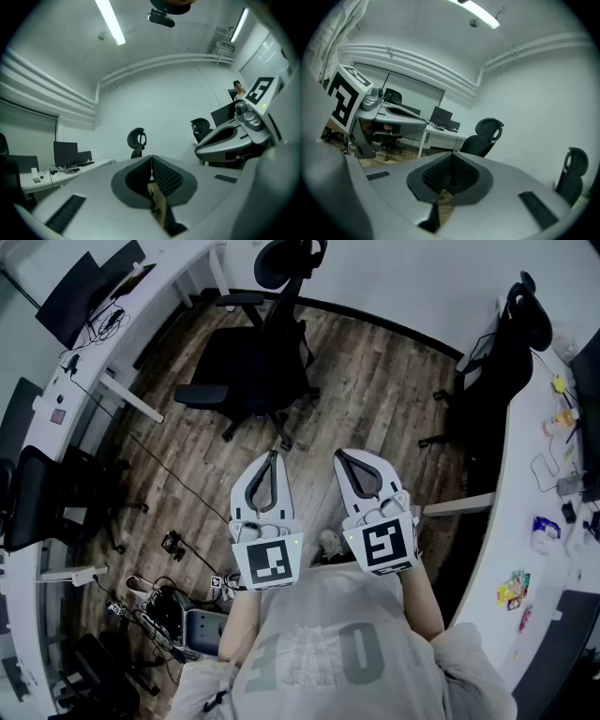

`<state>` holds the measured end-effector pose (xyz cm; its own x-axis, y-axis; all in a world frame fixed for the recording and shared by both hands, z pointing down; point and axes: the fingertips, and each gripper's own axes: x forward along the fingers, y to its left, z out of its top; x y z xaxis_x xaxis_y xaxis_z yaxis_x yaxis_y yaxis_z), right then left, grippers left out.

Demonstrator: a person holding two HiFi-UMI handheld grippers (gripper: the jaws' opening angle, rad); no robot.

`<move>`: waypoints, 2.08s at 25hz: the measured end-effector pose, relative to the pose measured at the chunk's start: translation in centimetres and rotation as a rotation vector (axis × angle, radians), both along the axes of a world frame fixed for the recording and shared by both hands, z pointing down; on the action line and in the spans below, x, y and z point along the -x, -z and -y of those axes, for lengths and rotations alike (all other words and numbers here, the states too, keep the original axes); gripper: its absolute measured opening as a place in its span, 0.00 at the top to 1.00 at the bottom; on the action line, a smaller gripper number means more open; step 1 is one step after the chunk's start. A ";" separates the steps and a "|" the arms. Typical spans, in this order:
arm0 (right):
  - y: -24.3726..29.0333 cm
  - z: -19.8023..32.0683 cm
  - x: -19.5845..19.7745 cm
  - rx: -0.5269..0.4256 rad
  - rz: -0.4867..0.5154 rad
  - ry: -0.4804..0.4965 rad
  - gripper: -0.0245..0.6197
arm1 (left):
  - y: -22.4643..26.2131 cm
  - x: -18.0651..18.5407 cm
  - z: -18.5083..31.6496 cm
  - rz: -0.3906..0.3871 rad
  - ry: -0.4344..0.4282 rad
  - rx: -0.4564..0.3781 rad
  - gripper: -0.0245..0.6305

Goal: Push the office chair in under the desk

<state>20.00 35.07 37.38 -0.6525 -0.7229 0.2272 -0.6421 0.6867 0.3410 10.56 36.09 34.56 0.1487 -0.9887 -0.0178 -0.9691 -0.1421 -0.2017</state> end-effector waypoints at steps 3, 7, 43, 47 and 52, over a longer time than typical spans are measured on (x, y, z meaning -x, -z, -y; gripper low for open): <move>0.1 0.4 -0.1 -0.001 0.015 0.005 0.93 | 0.1 -0.1 0.4 -0.002 0.000 -0.004 0.94; 0.2 1.0 -0.3 -0.006 0.060 0.009 0.93 | 0.2 -0.5 0.9 0.003 -0.003 -0.007 0.94; -1.2 12.3 -7.7 0.073 0.215 -0.166 0.93 | -1.7 -2.7 12.7 -0.047 -0.045 0.009 0.94; -1.1 15.1 -6.6 0.072 0.235 -0.177 0.93 | -1.2 -1.3 15.4 -0.051 -0.044 -0.012 0.94; -0.3 19.3 -4.4 0.046 0.225 -0.176 0.93 | -0.4 1.9 19.3 -0.075 -0.022 -0.028 0.94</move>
